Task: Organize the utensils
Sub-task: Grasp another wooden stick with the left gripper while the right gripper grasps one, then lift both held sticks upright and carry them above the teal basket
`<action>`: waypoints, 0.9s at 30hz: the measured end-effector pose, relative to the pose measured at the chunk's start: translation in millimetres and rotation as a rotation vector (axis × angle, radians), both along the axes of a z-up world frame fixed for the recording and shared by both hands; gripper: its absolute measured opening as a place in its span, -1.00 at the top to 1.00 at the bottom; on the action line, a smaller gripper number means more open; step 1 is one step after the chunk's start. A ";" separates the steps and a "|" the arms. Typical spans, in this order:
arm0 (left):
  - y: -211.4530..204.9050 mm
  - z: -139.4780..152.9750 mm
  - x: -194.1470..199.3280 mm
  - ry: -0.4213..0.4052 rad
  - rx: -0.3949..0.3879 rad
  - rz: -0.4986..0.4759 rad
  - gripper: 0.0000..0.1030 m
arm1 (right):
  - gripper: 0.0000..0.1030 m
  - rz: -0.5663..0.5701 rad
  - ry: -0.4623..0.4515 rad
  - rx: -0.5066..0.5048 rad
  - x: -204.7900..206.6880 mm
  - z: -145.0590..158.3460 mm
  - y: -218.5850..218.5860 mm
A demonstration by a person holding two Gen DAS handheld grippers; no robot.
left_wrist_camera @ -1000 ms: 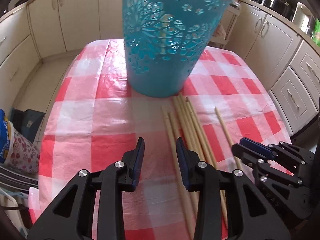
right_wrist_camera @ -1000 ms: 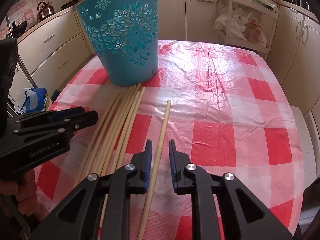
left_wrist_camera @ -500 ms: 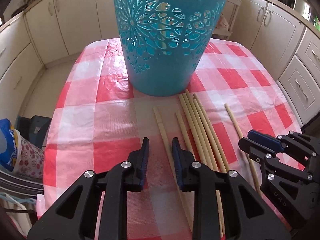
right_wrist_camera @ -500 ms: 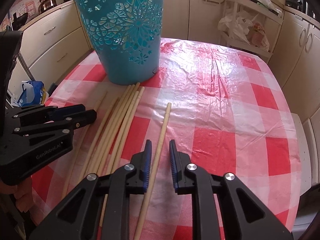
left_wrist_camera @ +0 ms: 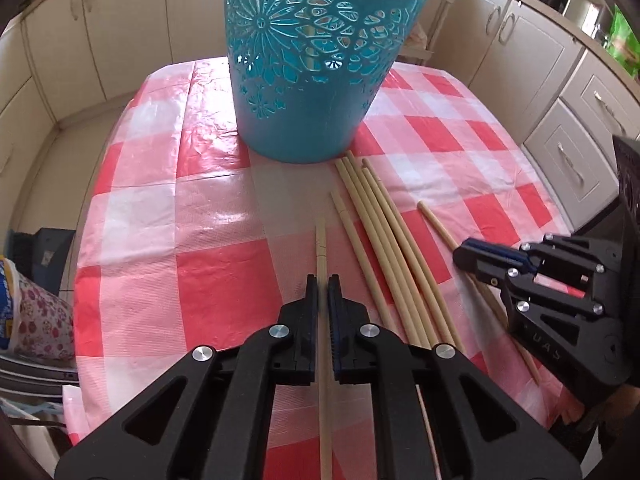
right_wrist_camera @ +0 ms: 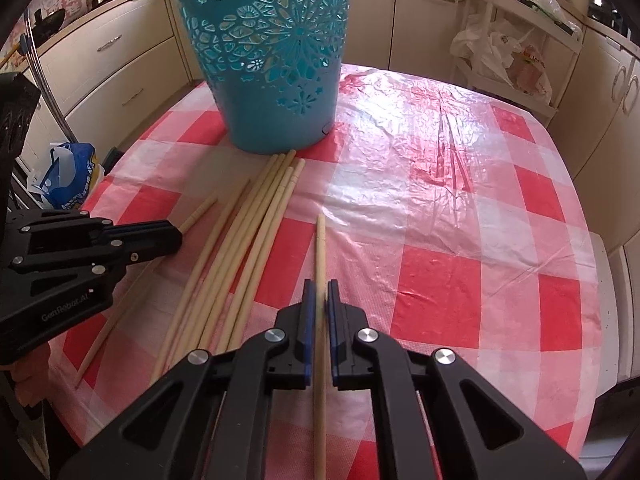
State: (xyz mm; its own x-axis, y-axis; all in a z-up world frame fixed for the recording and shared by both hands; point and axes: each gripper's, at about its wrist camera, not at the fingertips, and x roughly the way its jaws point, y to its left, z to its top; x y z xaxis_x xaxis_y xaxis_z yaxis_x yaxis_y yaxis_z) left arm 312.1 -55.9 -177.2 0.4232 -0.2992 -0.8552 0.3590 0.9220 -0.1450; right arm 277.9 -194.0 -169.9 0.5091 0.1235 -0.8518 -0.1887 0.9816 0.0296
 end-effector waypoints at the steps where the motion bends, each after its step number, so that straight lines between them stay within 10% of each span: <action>1: -0.4 0.6 -1.3 -0.005 0.014 -0.006 0.80 | 0.59 0.002 -0.003 -0.016 1.8 0.0 1.3; 6: -23.0 -0.9 -2.5 -0.070 0.145 -0.059 0.78 | 0.74 0.034 -0.003 -0.021 1.6 -0.2 4.7; 27: 14.3 42.6 -36.0 -0.187 0.071 0.034 0.90 | 0.89 -0.112 -0.150 0.430 -47.4 46.2 -29.4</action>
State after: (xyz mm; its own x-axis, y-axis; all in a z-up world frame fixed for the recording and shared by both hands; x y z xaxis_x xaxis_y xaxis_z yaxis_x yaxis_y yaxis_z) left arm 276.1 -41.7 -134.6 0.5857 -0.2234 -0.7791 0.3419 0.9397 -0.0125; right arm 230.5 -223.3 -123.6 0.6528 0.3864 -0.6516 -0.1155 0.9008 0.4185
